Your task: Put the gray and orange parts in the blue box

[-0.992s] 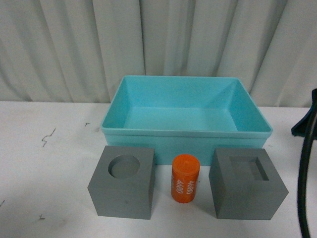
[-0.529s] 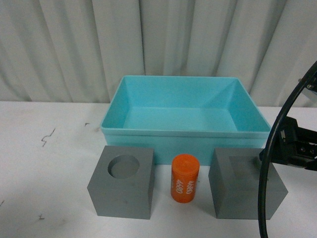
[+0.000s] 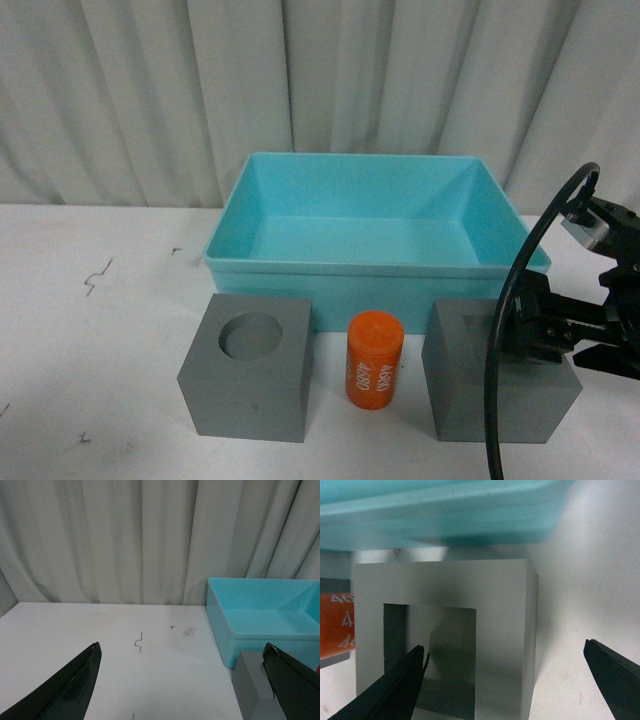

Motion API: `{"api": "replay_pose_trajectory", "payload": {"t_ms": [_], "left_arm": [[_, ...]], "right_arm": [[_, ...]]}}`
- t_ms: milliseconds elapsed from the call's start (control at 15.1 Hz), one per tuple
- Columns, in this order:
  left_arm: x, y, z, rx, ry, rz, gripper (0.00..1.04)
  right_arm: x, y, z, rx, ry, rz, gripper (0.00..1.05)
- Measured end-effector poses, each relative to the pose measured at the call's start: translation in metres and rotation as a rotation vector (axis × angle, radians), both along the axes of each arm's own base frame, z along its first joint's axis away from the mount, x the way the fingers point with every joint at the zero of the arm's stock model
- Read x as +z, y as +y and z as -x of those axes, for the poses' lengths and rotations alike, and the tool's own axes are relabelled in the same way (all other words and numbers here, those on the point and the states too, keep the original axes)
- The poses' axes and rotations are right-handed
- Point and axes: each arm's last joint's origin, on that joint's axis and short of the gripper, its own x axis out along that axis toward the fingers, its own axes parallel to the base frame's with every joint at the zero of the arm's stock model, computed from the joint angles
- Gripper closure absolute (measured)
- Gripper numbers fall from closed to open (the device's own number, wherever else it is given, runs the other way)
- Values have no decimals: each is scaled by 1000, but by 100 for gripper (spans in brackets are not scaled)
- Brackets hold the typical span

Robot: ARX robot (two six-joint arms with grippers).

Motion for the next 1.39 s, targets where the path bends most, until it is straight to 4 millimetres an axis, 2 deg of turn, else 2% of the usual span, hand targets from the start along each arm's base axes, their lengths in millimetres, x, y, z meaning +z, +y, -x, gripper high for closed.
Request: {"api": "replay_pose_trajectory", "payload": {"t_ms": [198,265,661,728,860,1125,1389], "left_arm": [[0,0,0,0,0,0,7],[0,0,0,0,0,0,7],[0,0,0,0,0,0,7],[0,0,0,0,0,0,7],[0,0,0,0,0,0,7],[0,0,0,0,0,0,7],[0,0,0,0,0,0,7]], "right_arm": [[-8,0,-2,-10,11,-11,6],[-8,0,-2,-12,10,-14,11],[-3,0,-4,-12,-17,-25,74],[-1,-1,-4,-20,-26,-8,80],[3,-2,-1,-26,-31,-1,84],[18,-5,12,-37,-20,9,85],[83,-16,17,-59,-151,3,85]]}}
